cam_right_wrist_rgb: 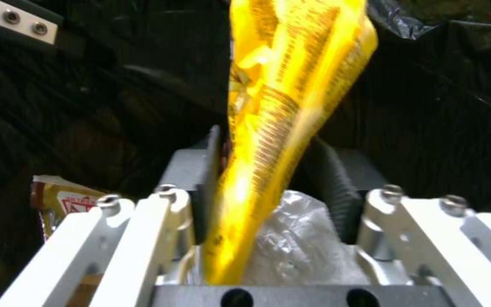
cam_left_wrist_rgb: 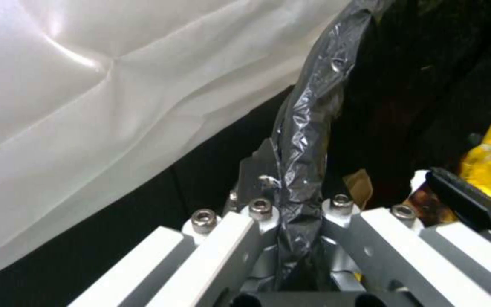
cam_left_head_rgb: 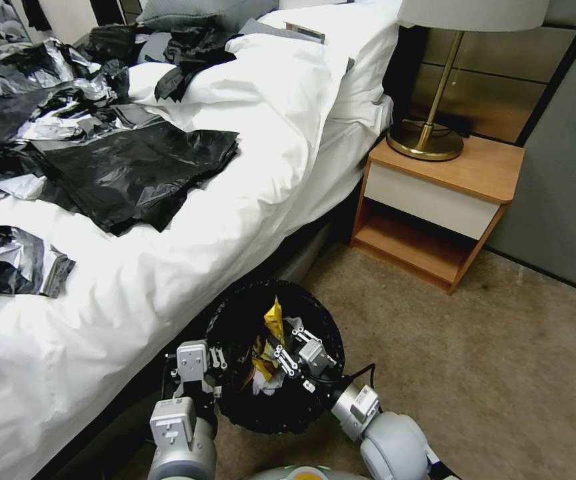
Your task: Pick up the trash bin, then pick up the garbage from the floor and place it into the trash bin.
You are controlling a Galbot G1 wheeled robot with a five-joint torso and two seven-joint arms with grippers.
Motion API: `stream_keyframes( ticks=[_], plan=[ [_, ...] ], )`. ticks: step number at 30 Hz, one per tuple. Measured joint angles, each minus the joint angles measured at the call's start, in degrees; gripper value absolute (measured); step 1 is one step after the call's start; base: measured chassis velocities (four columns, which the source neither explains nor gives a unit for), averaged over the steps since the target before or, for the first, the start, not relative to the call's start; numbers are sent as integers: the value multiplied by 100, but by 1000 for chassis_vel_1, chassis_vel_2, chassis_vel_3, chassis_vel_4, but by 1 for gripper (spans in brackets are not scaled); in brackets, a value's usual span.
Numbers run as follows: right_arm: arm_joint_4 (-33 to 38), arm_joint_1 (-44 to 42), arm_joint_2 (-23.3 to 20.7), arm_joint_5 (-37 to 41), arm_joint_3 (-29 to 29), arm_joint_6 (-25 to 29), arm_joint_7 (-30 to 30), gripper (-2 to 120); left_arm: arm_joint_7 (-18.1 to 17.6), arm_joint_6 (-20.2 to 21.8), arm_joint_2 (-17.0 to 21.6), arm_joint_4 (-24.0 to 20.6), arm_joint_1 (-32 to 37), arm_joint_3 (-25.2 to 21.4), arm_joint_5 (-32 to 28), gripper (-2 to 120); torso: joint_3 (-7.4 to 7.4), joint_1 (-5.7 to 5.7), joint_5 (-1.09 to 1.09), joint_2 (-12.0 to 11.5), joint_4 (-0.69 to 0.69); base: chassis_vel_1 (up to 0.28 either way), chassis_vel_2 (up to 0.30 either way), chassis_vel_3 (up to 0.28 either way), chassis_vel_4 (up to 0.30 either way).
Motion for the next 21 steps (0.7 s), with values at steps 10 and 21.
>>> stream_keyframes(
  ticks=[10,21],
  plan=[
    [398,-247,-119,-180,28,87,35,84,0,-1,12,-17,11,-4,1,0,0,0,0,0,-1,0,0,0,0],
    [1210,-568,-274,-601,154,404,34,100,7,0,14,67,-10,-67,-3,0,0,0,0,0,-1,0,0,0,0]
  ],
)
